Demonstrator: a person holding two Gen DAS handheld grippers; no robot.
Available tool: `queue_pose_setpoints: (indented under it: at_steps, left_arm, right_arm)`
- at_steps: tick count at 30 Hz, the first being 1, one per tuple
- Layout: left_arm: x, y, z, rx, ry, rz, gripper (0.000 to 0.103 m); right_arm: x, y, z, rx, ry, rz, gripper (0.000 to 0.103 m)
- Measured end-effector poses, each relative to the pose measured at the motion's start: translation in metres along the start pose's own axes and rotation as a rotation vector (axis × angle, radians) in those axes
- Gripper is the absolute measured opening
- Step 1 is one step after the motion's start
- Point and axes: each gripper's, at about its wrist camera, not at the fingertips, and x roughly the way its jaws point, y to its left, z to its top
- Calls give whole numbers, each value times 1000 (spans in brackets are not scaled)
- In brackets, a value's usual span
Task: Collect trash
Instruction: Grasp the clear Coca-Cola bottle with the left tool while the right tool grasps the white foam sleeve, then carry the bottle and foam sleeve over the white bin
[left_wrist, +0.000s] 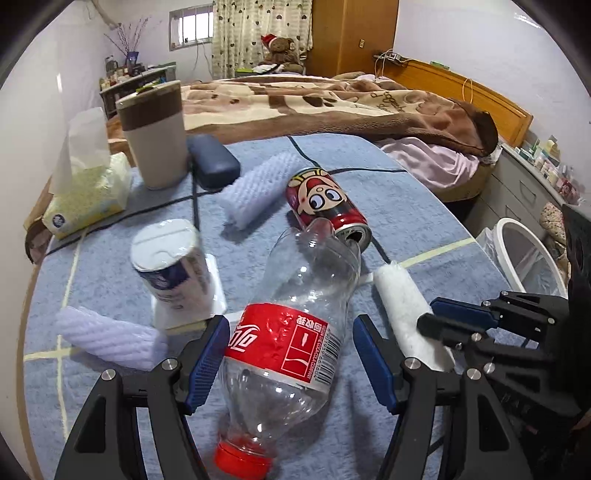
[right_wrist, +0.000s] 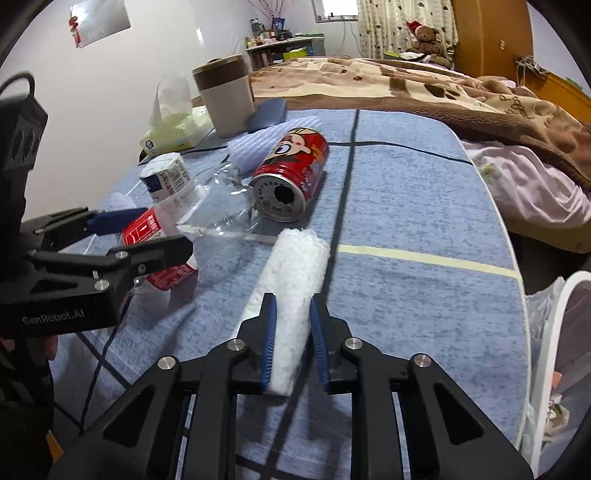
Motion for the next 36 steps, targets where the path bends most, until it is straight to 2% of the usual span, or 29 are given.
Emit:
queue_pose_setpoints:
  at_steps: [8, 10, 12, 14, 15, 20, 21, 24, 26, 36]
  left_arm:
    - [15, 2, 9, -7, 23, 22, 69]
    - [19, 2, 7, -1, 26, 30, 69]
    - [20, 5, 5, -13, 28, 27, 66]
    - [21, 9, 3, -28, 31, 17, 63]
    - [20, 11, 3, -37, 28, 15, 63]
    - [13, 13, 0, -53, 16, 32, 63]
    - [12, 13, -1, -55, 13, 34, 63]
    - [7, 11, -2, -58, 1, 33, 63]
    - [3, 7, -4, -54, -5, 38, 63]
    - [-22, -12, -16, -51, -59, 41, 63]
  right_arm:
    - [7, -6, 6, 50, 1, 54, 17]
    - [11, -5, 6, 59, 6, 60, 22]
    - [16, -3, 6, 64, 15, 66, 39]
    - [22, 1, 7, 58, 32, 73, 49]
    - [22, 1, 6, 56, 36, 73, 50]
    - [21, 5, 4, 40, 30, 57, 49]
    - [20, 4, 3, 41, 28, 56, 41]
    - [16, 4, 2, 43, 20, 66, 25]
    - [11, 7, 1, 22, 4, 51, 21]
    - [-20, -6, -6, 58, -76, 25, 20]
